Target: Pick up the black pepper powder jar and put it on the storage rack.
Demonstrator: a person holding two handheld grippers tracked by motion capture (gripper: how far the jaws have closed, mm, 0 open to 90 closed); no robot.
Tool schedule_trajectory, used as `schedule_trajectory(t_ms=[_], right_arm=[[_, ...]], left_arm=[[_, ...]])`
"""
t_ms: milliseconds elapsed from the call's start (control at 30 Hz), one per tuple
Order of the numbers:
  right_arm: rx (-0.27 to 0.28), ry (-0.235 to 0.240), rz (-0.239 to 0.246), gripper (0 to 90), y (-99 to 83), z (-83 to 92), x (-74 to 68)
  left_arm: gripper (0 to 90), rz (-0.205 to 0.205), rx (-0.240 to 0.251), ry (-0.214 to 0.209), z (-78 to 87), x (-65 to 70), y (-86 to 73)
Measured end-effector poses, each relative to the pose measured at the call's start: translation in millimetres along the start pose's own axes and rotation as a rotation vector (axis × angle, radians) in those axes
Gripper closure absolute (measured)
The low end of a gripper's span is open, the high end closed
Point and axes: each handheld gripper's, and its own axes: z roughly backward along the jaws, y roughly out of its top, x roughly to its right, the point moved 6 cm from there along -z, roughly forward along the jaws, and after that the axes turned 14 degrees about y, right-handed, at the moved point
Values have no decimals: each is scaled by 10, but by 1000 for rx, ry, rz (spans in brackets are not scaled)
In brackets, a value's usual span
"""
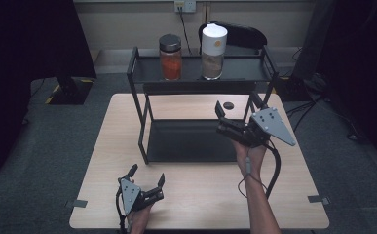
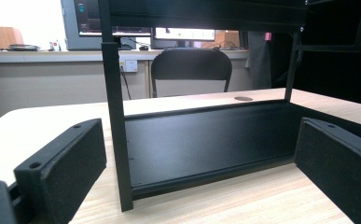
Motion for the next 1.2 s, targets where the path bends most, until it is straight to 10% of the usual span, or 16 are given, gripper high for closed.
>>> schedule_trajectory(t_ms=[1200], right_arm=[[-61, -104, 16, 0, -553, 612, -120]], left_arm=[[15, 0, 0, 0, 0, 1, 0]])
